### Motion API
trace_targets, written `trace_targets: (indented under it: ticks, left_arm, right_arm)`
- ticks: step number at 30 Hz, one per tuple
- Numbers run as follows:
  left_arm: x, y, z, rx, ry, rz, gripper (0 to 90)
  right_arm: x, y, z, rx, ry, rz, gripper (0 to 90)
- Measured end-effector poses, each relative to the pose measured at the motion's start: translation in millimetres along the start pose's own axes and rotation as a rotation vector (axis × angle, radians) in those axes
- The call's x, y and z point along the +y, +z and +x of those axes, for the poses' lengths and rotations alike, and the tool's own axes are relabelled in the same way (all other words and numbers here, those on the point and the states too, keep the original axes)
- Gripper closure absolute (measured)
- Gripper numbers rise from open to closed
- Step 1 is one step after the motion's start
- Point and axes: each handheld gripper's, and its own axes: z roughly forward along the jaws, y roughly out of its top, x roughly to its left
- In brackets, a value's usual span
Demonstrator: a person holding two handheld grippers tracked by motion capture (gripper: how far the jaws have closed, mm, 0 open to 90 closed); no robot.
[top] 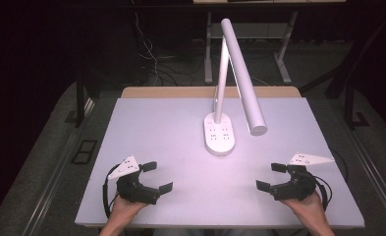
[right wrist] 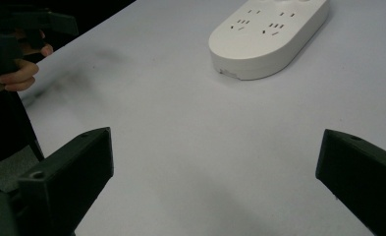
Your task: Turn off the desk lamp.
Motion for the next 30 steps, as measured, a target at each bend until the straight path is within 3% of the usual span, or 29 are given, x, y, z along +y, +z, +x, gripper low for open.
trace_targets:
  ticks: [22, 30]
  left_arm:
    - [-0.1, -0.4, 0.0, -0.005, 0.002, 0.001, 0.0]
    - [-0.2, 0.0, 0.0, -0.005, 0.0, 0.003, 0.0]
  right_arm:
    - [0.7, -2.5, -3.1, -0.012, 0.011, 0.02, 0.8]
    - [1.4, -2.9, -1.6, 0.006, 0.022, 0.025, 0.8]
